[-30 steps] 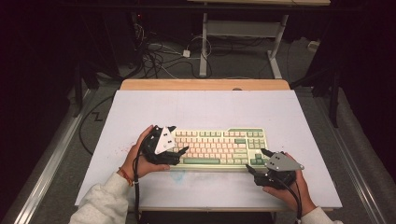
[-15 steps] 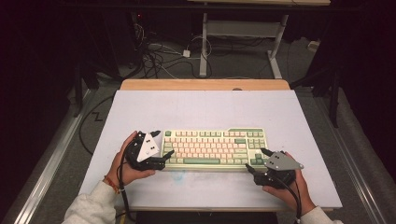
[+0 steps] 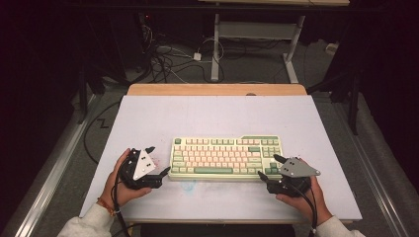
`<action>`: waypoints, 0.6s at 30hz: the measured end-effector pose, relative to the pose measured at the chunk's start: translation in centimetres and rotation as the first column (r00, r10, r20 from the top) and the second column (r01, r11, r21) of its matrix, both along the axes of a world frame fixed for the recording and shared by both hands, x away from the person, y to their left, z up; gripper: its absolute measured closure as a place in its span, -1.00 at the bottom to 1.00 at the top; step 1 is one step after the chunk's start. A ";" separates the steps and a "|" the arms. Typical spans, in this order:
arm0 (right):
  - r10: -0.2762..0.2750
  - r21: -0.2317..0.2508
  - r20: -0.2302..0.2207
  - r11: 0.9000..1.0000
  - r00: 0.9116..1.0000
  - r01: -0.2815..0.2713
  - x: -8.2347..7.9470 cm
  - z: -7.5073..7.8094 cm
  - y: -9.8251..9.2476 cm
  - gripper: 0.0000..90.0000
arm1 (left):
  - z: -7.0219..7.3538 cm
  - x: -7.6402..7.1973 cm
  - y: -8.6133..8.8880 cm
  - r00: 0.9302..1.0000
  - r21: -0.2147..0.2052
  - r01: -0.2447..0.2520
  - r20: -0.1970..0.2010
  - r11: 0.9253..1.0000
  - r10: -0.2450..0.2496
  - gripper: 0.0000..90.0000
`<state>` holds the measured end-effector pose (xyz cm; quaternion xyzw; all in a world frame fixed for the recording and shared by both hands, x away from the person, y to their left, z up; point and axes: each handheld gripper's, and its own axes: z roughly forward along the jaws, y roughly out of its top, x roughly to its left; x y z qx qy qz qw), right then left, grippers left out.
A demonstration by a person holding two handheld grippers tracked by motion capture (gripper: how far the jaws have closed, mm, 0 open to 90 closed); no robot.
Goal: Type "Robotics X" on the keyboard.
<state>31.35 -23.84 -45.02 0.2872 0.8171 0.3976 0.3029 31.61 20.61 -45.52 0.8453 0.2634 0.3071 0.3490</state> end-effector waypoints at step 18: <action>0.060 0.050 -0.016 0.997 0.998 -0.059 2.0 1.6 1.8 0.06 | -1.9 -1.2 1.0 0.997 0.027 -0.025 -0.073 0.999 0.027 -0.59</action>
